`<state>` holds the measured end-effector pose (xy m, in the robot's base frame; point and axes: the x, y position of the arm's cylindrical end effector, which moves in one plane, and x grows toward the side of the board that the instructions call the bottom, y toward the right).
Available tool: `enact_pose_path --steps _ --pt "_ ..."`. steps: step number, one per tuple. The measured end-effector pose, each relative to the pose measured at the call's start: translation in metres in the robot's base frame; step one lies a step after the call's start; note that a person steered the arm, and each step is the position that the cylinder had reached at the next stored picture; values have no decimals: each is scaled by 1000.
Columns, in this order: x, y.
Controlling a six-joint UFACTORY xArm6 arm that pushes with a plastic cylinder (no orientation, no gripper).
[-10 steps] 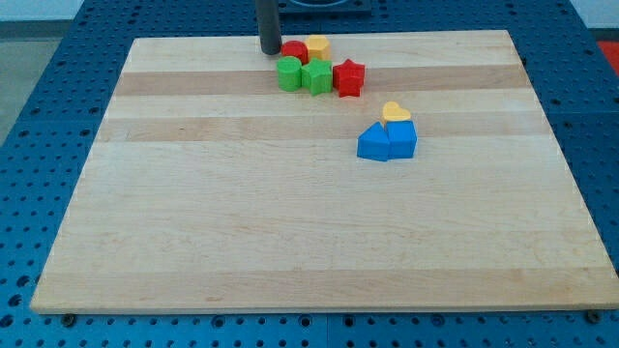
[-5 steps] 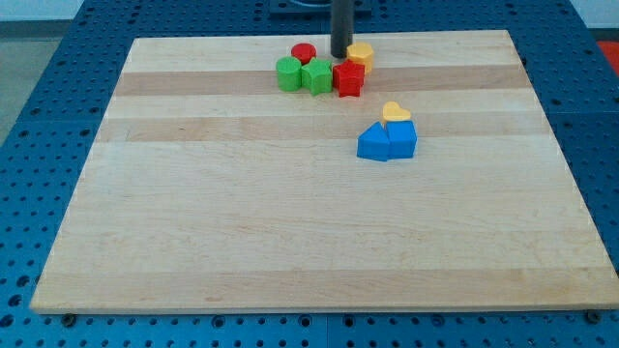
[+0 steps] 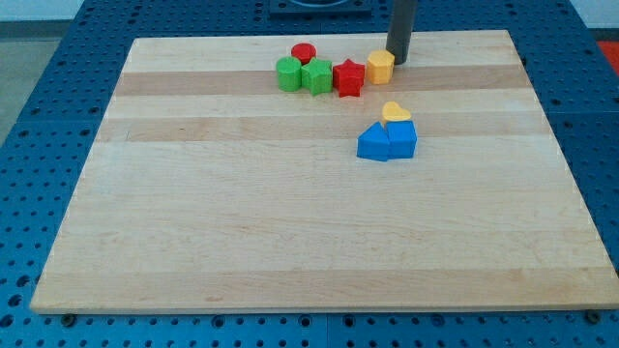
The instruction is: Move the hexagon into the blue blocks
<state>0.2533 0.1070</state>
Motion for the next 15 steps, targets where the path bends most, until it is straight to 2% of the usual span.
enact_pose_path --steps 3,5,11,15 --pt "-32 -5" --pt "-12 -28" --pt "39 -15" --pt "59 -56"
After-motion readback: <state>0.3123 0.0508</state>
